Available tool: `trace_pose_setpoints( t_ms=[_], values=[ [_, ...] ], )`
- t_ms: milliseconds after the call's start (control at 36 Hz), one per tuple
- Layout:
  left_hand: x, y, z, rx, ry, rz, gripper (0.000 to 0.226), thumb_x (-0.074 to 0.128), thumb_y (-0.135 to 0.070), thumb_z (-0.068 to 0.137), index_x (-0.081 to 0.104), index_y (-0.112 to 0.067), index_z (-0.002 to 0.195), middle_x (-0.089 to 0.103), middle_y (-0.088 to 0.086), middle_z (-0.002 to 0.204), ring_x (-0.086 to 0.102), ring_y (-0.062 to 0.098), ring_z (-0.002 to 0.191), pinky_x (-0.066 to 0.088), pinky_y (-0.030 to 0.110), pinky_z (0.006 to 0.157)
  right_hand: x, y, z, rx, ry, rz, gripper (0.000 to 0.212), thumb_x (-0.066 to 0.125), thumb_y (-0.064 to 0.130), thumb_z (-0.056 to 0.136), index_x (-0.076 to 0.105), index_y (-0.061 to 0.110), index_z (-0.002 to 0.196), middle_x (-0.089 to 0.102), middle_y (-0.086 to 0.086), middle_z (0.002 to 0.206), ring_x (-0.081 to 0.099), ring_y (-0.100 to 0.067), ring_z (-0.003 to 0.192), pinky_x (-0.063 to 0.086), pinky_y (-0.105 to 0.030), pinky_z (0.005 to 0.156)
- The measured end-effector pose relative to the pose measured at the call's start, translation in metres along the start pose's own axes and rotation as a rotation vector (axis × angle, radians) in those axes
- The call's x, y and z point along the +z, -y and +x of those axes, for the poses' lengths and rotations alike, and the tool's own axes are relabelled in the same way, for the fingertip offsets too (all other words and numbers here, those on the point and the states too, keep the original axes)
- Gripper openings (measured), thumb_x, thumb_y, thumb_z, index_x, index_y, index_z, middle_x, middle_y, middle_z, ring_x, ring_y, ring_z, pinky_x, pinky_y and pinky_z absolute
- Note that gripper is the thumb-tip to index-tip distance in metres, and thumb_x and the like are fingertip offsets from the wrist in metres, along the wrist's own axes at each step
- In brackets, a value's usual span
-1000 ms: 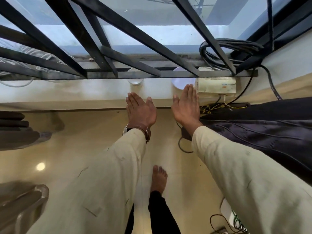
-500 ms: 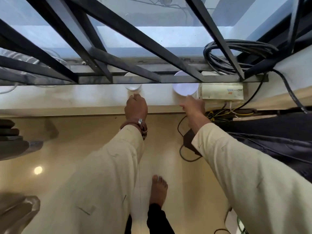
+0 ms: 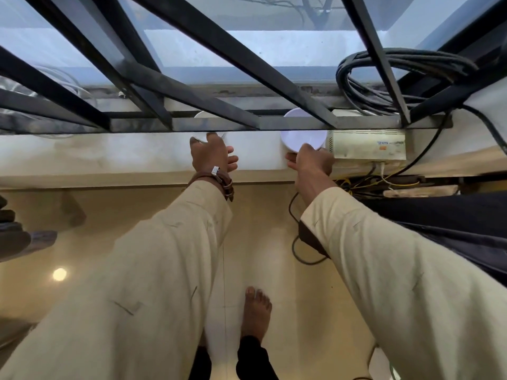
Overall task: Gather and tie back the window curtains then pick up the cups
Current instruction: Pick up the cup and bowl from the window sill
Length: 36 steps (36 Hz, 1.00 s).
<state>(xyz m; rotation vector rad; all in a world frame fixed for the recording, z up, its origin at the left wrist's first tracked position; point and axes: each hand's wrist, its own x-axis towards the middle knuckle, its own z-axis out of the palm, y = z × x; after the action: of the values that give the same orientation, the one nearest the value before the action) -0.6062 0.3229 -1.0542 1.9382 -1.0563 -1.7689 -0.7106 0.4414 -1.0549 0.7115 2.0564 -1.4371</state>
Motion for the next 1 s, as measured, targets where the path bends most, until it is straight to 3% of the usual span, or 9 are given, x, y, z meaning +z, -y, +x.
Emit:
trace_pose_setpoints(
  t_ms=[83, 139, 222, 306, 444, 639, 806, 917, 1000],
  values=[
    [-0.001, -0.003, 0.005, -0.023, 0.011, -0.094, 0.060, 0.037, -0.024, 0.097, 0.014, -0.025, 0.153, 0.070, 0.012, 0.089, 0.066, 0.023, 0.063, 0.060, 0.033, 0.063, 0.000, 0.000, 0.005, 0.002, -0.002, 0.019, 0.034, 0.051, 0.006, 0.097, 0.054, 0.002, 0.130, 0.067, -0.006, 0.074, 0.073, -0.020, 0.065, 0.063, -0.035, 0.069],
    [-0.001, -0.004, 0.008, -0.039, 0.013, -0.123, 0.060, 0.037, -0.020, 0.096, 0.016, -0.024, 0.153, 0.071, 0.012, 0.087, 0.066, 0.023, 0.064, 0.060, 0.033, 0.064, 0.001, 0.001, 0.006, 0.010, -0.001, 0.033, 0.029, 0.055, 0.007, 0.097, 0.057, 0.003, 0.125, 0.067, -0.007, 0.074, 0.073, -0.020, 0.063, 0.063, -0.035, 0.066],
    [0.000, -0.002, 0.010, -0.056, 0.011, -0.132, 0.054, 0.039, -0.019, 0.096, 0.027, -0.017, 0.149, 0.072, 0.012, 0.084, 0.069, 0.024, 0.064, 0.061, 0.034, 0.061, 0.002, 0.001, 0.008, 0.034, -0.013, 0.078, 0.031, 0.056, 0.005, 0.095, 0.057, 0.003, 0.126, 0.069, -0.011, 0.079, 0.072, -0.021, 0.059, 0.063, -0.034, 0.062],
    [0.001, -0.002, 0.010, -0.059, -0.024, -0.161, 0.038, 0.041, -0.013, 0.093, 0.046, -0.003, 0.129, 0.072, 0.015, 0.080, 0.071, 0.025, 0.061, 0.059, 0.033, 0.054, 0.002, 0.000, 0.011, 0.046, -0.027, 0.092, 0.041, 0.048, -0.003, 0.094, 0.052, 0.003, 0.135, 0.067, -0.013, 0.084, 0.071, -0.023, 0.057, 0.062, -0.034, 0.059],
    [-0.002, 0.003, 0.007, -0.056, -0.052, -0.174, 0.031, 0.043, -0.011, 0.089, 0.060, 0.007, 0.109, 0.070, 0.018, 0.077, 0.072, 0.027, 0.057, 0.058, 0.035, 0.052, 0.001, -0.003, 0.012, 0.026, -0.056, 0.040, 0.036, 0.049, -0.001, 0.093, 0.058, 0.001, 0.128, 0.071, -0.019, 0.099, 0.069, -0.019, 0.049, 0.060, -0.031, 0.051],
    [-0.008, 0.009, -0.003, -0.040, -0.090, -0.157, 0.031, 0.047, -0.009, 0.088, 0.058, 0.007, 0.113, 0.070, 0.017, 0.077, 0.071, 0.023, 0.055, 0.061, 0.039, 0.056, -0.005, -0.006, 0.005, 0.018, -0.061, 0.007, 0.031, 0.051, -0.002, 0.091, 0.061, 0.001, 0.121, 0.072, -0.020, 0.093, 0.069, -0.021, 0.049, 0.052, -0.025, 0.043],
    [-0.016, 0.009, -0.017, -0.057, -0.089, -0.189, 0.035, 0.037, 0.000, 0.082, 0.052, 0.008, 0.113, 0.059, 0.015, 0.067, 0.053, 0.018, 0.036, 0.048, 0.026, 0.044, -0.010, -0.010, -0.006, 0.011, -0.054, -0.014, 0.033, 0.050, -0.004, 0.087, 0.064, -0.002, 0.118, 0.072, -0.020, 0.088, 0.066, -0.020, 0.044, 0.052, -0.024, 0.040],
    [-0.023, 0.011, -0.024, -0.074, -0.115, -0.188, 0.026, 0.038, 0.001, 0.082, 0.052, 0.004, 0.103, 0.060, 0.017, 0.068, 0.056, 0.022, 0.040, 0.050, 0.028, 0.044, -0.015, -0.013, -0.013, 0.010, -0.043, -0.039, 0.035, 0.050, -0.005, 0.085, 0.066, 0.001, 0.115, 0.070, -0.014, 0.076, 0.068, -0.022, 0.048, 0.057, -0.027, 0.044],
    [-0.030, 0.014, -0.030, -0.074, -0.110, -0.178, 0.020, 0.038, 0.001, 0.081, 0.055, 0.001, 0.091, 0.063, 0.017, 0.068, 0.061, 0.026, 0.047, 0.055, 0.032, 0.045, -0.017, -0.016, -0.019, 0.012, -0.049, -0.069, 0.033, 0.049, -0.003, 0.083, 0.068, 0.005, 0.108, 0.068, -0.011, 0.069, 0.067, -0.020, 0.046, 0.053, -0.025, 0.041]
  ],
)
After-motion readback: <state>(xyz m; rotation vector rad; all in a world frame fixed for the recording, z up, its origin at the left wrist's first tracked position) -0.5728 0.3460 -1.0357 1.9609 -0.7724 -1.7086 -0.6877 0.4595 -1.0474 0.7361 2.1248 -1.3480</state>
